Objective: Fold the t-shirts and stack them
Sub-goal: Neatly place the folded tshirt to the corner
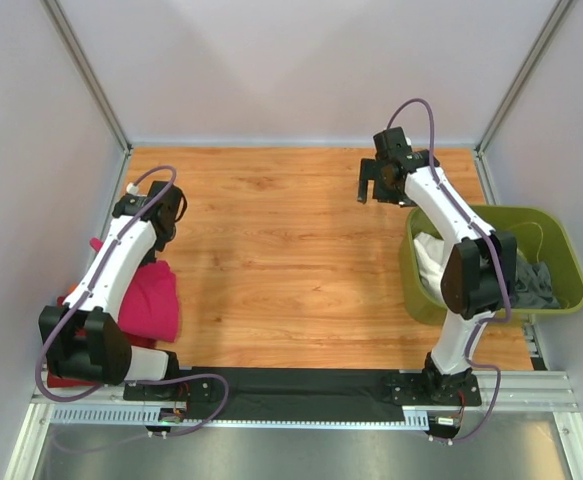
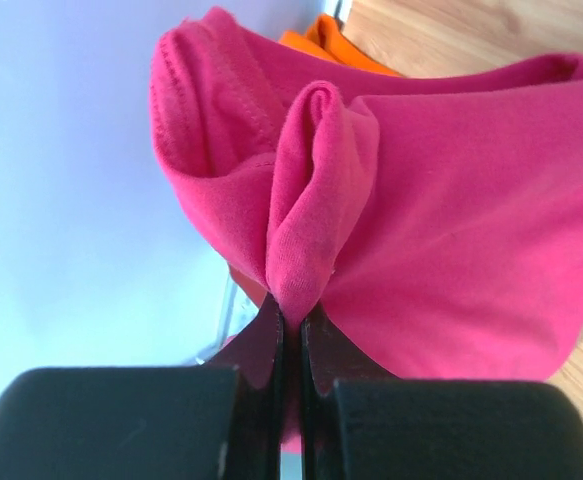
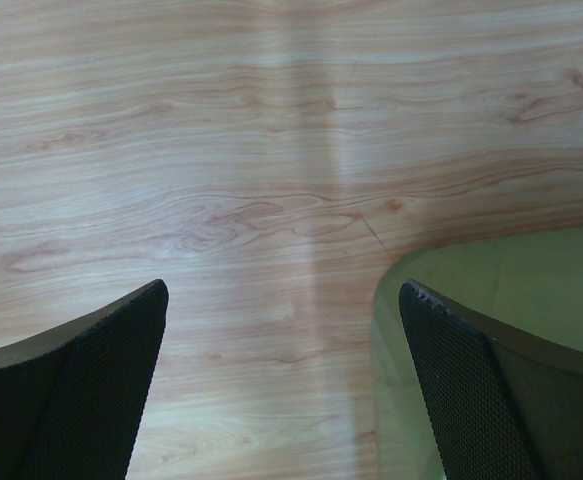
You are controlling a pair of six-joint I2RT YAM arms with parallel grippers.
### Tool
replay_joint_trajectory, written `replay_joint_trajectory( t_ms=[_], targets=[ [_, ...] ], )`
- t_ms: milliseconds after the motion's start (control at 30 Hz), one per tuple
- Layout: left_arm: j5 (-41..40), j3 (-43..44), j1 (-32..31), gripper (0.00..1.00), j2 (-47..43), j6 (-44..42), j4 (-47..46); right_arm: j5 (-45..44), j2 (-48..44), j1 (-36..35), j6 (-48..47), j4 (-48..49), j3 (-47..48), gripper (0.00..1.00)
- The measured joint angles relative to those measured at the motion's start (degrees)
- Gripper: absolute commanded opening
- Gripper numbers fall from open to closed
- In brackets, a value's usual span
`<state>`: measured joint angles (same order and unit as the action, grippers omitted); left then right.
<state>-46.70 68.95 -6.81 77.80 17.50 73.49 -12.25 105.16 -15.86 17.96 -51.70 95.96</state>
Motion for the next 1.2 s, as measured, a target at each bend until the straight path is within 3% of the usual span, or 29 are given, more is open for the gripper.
replay_joint_trajectory(
  t_ms=[233,433,733,1067,1200],
  targets=[
    [-4.98,-6.12,0.13,0.00,-1.75,-6.64,-4.70,-4.00,0.72,0.20,-1.22,-1.05,-0.35,1.00],
    [-8.87,-14.29,0.26,0.00,-11.37,-10.93,-6.36,-6.38,0.92,0.17,-1.81,-0.66,-0.48,1.00],
    [-12.41,-18.64,4.72,0.00,-17.46,-11.76,-6.88,-7.63,2.36,-0.02,-2.43,1.62,-1.44,1.00],
    [-9.99,-28.13,6.12,0.00,-41.92,-22.43,-9.46,-8.37,2.45,-0.37,-2.82,2.08,-2.36,1.00],
    [-9.49,-32.28,8.11,0.06,-47.84,-25.94,-13.00,-8.57,2.45,-1.01,-2.82,1.49,-2.27,1.00]
  ],
)
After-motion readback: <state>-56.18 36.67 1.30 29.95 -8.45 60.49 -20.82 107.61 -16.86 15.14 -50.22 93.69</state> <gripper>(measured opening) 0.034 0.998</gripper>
